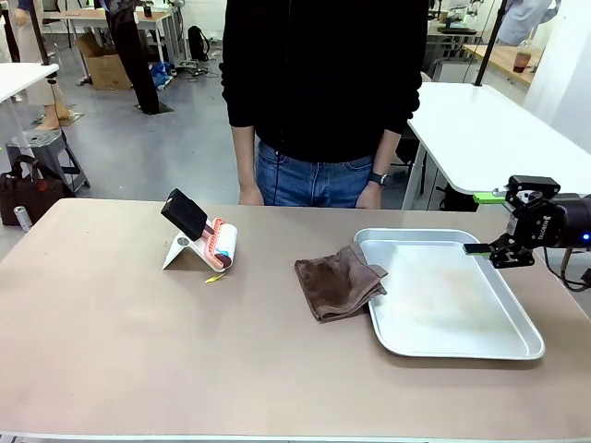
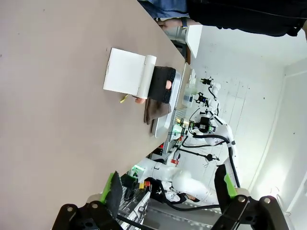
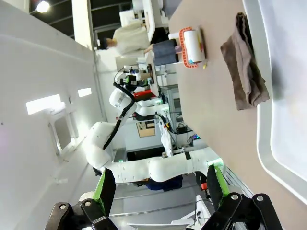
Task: Clean the surface of the table.
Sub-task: Return the Lint Roller and towel to their original positions.
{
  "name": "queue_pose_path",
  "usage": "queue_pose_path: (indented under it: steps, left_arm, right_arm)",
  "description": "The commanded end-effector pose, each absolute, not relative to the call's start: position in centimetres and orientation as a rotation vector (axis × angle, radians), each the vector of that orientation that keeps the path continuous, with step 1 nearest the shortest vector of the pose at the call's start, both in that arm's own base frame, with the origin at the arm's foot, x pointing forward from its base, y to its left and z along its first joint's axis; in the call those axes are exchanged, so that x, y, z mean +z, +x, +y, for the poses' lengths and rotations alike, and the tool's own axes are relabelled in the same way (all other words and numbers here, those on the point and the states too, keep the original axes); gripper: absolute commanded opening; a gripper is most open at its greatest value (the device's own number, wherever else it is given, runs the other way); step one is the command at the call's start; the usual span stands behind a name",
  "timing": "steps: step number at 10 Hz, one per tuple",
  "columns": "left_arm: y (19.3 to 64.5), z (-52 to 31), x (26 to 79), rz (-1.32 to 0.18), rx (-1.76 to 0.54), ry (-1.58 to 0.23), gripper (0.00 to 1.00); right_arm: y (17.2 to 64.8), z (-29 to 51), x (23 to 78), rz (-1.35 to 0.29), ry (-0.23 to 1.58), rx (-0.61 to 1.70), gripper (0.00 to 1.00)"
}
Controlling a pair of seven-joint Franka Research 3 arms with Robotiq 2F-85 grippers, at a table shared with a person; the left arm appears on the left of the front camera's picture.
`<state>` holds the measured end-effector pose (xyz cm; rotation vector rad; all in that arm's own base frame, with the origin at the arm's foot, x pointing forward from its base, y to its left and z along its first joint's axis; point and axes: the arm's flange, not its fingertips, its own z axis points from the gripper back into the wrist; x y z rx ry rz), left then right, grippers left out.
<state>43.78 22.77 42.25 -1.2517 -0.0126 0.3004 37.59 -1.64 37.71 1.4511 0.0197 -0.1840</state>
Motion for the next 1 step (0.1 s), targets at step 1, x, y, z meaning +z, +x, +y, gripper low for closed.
queue_pose_path:
  steps: [1]
  left_arm:
    - [43.52, 22.7, 42.53, -0.014, 0.277, -1.249, 1.0]
  right_arm:
    - [37.12, -1.66, 37.93, 0.014, 1.452, -0.18, 1.0]
